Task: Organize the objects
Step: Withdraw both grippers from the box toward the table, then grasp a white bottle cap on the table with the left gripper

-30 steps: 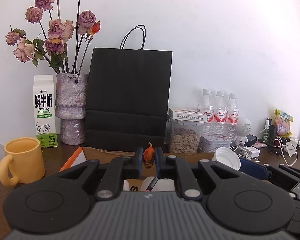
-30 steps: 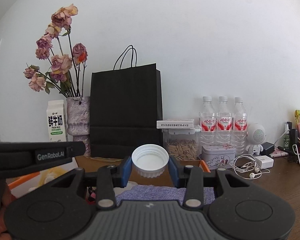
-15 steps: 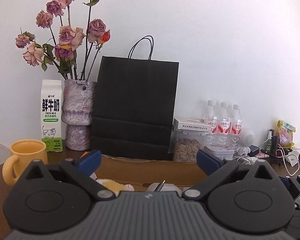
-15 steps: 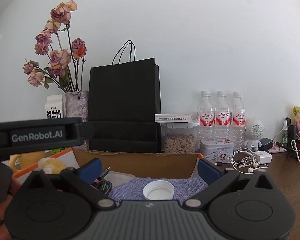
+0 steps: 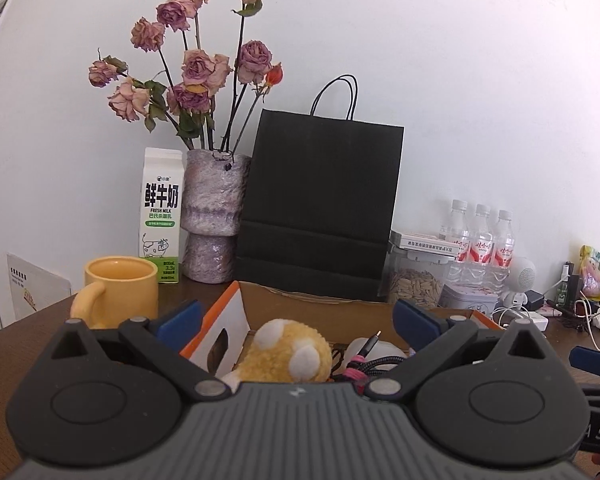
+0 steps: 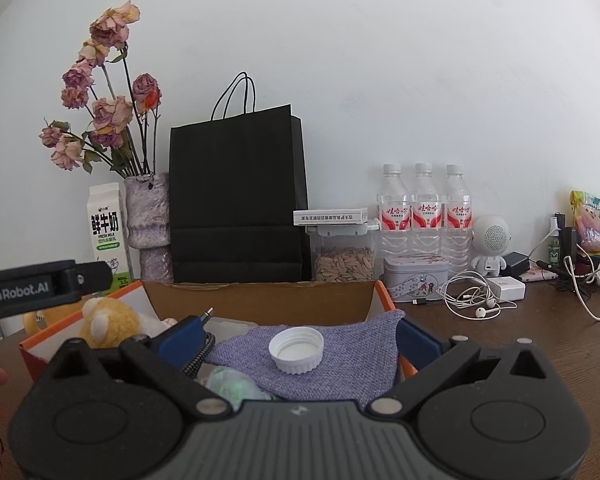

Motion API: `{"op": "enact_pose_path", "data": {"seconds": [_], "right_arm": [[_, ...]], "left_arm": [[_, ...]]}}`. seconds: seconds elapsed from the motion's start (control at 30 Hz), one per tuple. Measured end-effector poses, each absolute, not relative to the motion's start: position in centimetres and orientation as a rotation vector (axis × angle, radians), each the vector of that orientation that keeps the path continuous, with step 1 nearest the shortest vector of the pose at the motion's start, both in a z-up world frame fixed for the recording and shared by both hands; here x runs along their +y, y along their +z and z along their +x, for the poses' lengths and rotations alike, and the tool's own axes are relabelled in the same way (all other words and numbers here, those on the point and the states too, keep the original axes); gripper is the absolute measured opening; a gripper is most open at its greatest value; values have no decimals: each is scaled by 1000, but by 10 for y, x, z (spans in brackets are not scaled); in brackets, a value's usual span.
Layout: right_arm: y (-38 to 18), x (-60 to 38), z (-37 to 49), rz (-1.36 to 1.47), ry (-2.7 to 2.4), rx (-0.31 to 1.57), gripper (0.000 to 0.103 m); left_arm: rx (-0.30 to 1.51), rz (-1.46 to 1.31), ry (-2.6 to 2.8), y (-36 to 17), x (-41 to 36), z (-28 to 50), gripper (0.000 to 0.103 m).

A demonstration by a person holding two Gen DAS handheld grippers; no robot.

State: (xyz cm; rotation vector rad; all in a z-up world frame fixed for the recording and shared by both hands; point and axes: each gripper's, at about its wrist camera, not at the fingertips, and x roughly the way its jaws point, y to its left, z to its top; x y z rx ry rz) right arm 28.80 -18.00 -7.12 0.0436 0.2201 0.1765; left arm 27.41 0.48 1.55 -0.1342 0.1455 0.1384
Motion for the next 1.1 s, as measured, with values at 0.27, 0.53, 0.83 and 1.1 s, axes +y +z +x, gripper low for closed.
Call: {"op": "enact_pose_path", "data": {"seconds": [0.27,0.53,0.83,1.1], "right_arm": [[-76,-186,249,-1,183,271,103],[-84,-190,209,-31,247,366,103],[-87,-197,192,-31,276,417,103],[-88,-199,196,-42,203,419,103]], "left_arm": [[225,-62,72,1,-2,234,103],[364,-64,35,-13,-2,204,103],[424,9,-13,-22,-16,186,103],[530,48,-28,-30,-30,204,103]]}}
